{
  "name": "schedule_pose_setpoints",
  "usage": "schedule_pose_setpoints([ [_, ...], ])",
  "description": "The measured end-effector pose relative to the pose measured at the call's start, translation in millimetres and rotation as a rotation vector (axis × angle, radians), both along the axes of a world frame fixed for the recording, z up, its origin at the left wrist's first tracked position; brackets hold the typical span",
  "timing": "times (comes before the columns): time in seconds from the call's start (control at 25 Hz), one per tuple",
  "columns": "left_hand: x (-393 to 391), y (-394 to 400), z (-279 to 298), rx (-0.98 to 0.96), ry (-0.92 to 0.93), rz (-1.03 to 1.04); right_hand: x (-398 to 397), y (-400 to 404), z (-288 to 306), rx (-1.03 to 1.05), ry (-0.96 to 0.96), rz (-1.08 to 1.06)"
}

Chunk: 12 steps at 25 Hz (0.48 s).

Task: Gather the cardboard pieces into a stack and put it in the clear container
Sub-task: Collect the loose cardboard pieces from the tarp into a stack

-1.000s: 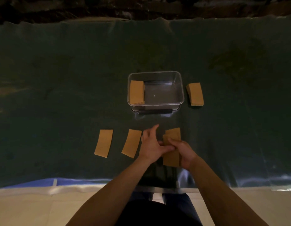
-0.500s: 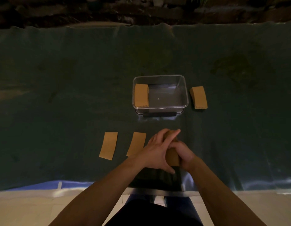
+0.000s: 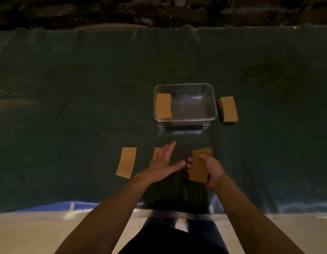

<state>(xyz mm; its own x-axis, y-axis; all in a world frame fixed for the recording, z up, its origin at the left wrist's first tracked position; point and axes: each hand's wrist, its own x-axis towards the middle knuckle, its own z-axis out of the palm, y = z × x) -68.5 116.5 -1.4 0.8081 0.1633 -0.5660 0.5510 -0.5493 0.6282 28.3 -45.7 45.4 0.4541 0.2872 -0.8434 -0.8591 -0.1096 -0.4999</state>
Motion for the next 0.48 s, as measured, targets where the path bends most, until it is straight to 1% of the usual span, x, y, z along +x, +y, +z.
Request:
schedule_pose_setpoints([
  [0.08,-9.5,15.0,-14.3,0.297,0.111,0.21,3.3,-8.0,2.3,-0.018,-0.014,-0.031],
  [0.12,-13.3,16.8,-17.8,0.412,0.145,0.29,4.8,-11.1,3.7,-0.018,-0.021,-0.037],
  [0.16,-15.1,14.9,-20.2,0.461,0.165,0.343,5.2,-13.7,5.1,-0.017,-0.022,-0.043],
  [0.28,-12.6,2.3,-26.7,0.453,0.168,0.388,3.3,-13.5,7.3,-0.022,-0.016,-0.021],
  [0.4,-7.1,1.0,-27.3,0.29,0.198,0.552,-1.1,-10.4,6.7,-0.033,-0.007,0.001],
  [0.48,-8.8,10.0,-28.7,0.171,0.156,0.634,-3.3,-6.4,6.2,-0.031,-0.002,0.011],
])
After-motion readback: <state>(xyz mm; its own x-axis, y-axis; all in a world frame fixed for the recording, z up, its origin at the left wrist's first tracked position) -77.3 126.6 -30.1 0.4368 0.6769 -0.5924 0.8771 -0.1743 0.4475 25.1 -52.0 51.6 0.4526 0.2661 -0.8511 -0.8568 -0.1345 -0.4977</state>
